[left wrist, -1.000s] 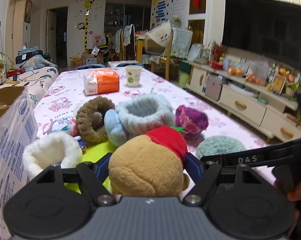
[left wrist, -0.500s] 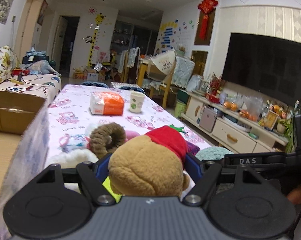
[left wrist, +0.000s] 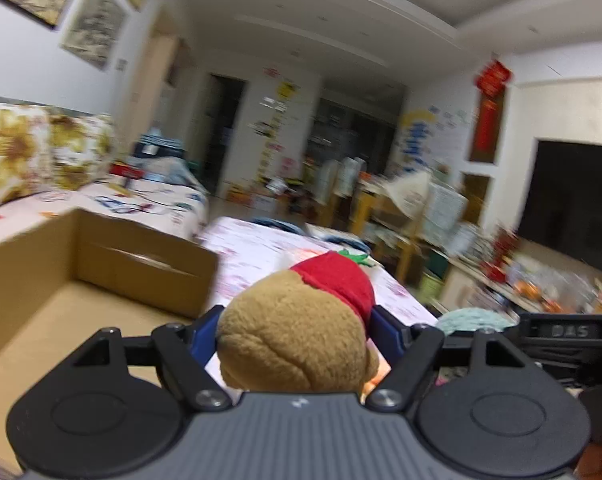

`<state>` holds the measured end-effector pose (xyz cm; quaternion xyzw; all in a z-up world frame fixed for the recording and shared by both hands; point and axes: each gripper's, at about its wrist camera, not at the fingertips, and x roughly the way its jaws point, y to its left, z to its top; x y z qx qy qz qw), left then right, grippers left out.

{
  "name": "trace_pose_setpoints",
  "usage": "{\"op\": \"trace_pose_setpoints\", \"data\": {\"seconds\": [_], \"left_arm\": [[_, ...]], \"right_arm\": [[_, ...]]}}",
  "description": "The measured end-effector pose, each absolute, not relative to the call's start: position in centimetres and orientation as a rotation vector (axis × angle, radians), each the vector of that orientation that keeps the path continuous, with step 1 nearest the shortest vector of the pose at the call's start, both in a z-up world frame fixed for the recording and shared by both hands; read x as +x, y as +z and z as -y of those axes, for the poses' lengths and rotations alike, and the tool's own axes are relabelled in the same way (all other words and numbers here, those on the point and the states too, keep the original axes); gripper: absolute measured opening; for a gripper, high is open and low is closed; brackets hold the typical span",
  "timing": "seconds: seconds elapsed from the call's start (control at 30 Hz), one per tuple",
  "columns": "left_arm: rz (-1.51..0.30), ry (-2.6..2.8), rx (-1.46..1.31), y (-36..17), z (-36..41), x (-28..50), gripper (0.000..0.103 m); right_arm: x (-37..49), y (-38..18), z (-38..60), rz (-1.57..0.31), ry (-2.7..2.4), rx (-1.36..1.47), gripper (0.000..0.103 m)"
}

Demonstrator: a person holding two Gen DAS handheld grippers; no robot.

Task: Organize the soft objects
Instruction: 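Carry teal ball and bear plush into cardboard box and open both tools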

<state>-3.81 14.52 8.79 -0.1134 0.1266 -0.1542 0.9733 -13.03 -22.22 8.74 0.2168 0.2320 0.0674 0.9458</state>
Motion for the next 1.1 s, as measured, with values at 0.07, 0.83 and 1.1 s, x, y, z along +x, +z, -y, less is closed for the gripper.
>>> {"op": "trace_pose_setpoints", "data": {"seconds": [0.07, 0.83, 1.1], "left_arm": [[-0.239, -0.25, -0.263, 8.9, -15.8, -3.5, 0.077], [-0.356, 0.278, -0.282, 6.9, -23.3, -0.8, 0.08], [-0.315, 0.277, -0.272, 7.5, -23.0, -2.0, 0.099]], "right_arm": [[-12.1, 9.3, 21.2, -0.466, 0.171, 0.438, 0.087], [-1.6, 9.0, 10.2, -0.555, 0.443, 0.304, 0.1], [-2.6, 9.8, 11.0, -0.507, 0.397, 0.328, 0.102]]}}
